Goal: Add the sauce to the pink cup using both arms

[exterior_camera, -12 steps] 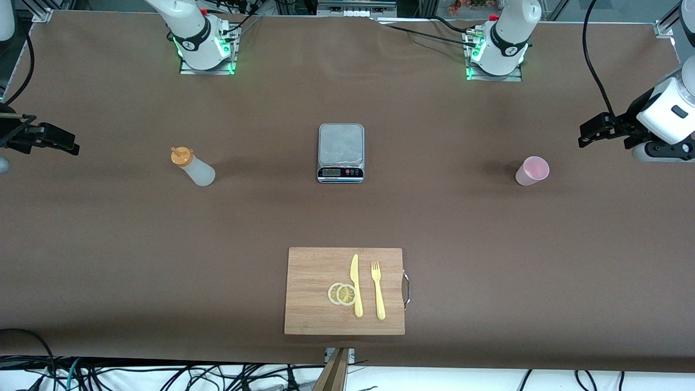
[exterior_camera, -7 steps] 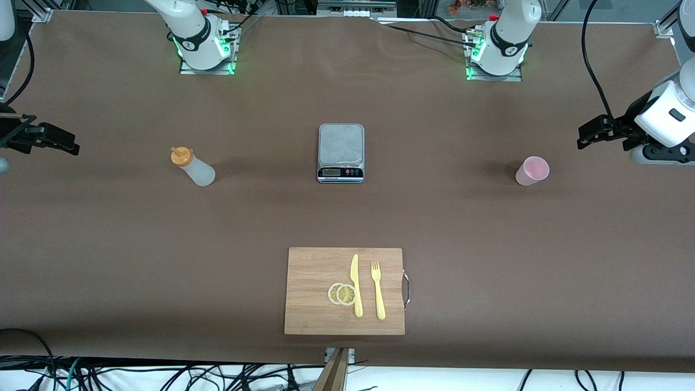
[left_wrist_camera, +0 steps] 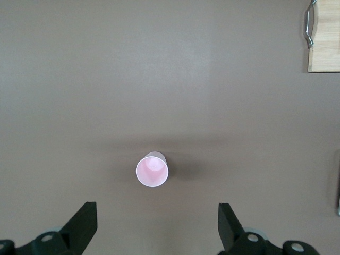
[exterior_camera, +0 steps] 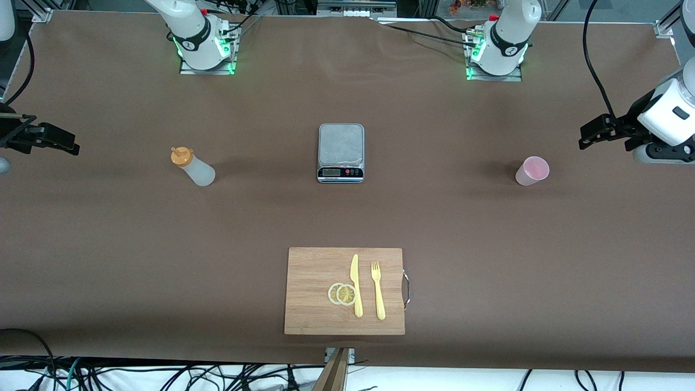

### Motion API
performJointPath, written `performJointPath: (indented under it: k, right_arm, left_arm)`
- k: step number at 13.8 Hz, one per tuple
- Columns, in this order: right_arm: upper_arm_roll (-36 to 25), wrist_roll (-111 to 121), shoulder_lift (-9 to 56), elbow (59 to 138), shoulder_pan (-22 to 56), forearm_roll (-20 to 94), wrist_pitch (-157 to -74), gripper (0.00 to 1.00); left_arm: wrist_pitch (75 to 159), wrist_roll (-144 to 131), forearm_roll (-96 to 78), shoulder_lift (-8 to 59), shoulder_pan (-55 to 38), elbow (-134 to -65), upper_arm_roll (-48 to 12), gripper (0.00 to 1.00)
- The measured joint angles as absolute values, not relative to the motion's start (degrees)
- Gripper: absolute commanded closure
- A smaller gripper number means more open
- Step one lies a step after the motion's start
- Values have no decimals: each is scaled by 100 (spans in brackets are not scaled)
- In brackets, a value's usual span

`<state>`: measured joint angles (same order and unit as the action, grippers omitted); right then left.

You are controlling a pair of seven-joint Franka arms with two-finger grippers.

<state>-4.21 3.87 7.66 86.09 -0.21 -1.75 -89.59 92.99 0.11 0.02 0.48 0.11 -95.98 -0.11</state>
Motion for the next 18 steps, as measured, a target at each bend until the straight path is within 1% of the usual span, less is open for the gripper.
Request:
performJointPath:
  k: [18]
  right_arm:
    - [-421,387,788,8609,-20,-175,-8959,0]
  left_arm:
    - [9072,10,2,53,30,-9494,-68,0]
